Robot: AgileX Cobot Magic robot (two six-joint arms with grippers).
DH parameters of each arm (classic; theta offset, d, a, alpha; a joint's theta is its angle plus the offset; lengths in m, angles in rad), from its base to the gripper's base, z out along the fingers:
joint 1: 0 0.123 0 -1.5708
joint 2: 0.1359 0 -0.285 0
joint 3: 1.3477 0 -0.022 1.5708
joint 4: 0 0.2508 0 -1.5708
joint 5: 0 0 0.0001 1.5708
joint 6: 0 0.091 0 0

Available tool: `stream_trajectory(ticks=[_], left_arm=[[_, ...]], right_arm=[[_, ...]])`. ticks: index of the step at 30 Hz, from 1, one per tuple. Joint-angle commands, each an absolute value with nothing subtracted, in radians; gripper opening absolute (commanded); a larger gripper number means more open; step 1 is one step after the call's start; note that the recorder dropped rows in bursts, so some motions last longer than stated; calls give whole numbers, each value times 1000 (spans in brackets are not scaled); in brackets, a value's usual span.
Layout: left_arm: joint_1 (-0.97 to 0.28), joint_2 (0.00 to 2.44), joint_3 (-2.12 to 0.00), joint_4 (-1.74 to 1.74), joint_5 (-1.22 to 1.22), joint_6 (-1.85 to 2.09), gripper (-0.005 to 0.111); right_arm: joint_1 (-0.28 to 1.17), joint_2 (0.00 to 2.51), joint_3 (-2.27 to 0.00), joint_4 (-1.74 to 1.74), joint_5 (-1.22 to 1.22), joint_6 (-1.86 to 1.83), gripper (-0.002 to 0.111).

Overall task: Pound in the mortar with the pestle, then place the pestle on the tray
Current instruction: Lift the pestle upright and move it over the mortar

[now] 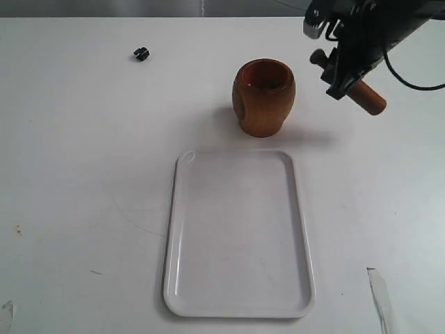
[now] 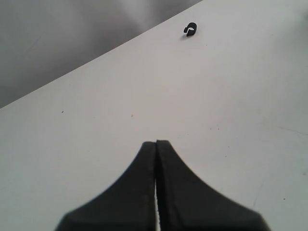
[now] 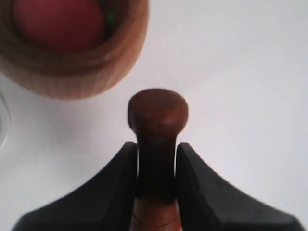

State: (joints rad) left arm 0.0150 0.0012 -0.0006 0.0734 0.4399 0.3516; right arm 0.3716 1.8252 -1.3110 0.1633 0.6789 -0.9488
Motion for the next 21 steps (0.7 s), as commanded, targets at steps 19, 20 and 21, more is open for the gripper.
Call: stream_trajectory(ticks=[19,20,21], left_arm=[[7,0,0,66,437,343,0],[7,0,0,66,437,343,0],[7,0,0,66,437,343,0]], right_arm=[[299,1706,-1026,1744,798,-2146,0],[290,1713,-1026,1744,794,-2146,0],[288,1719,-1026,1744,790,-2146,0]])
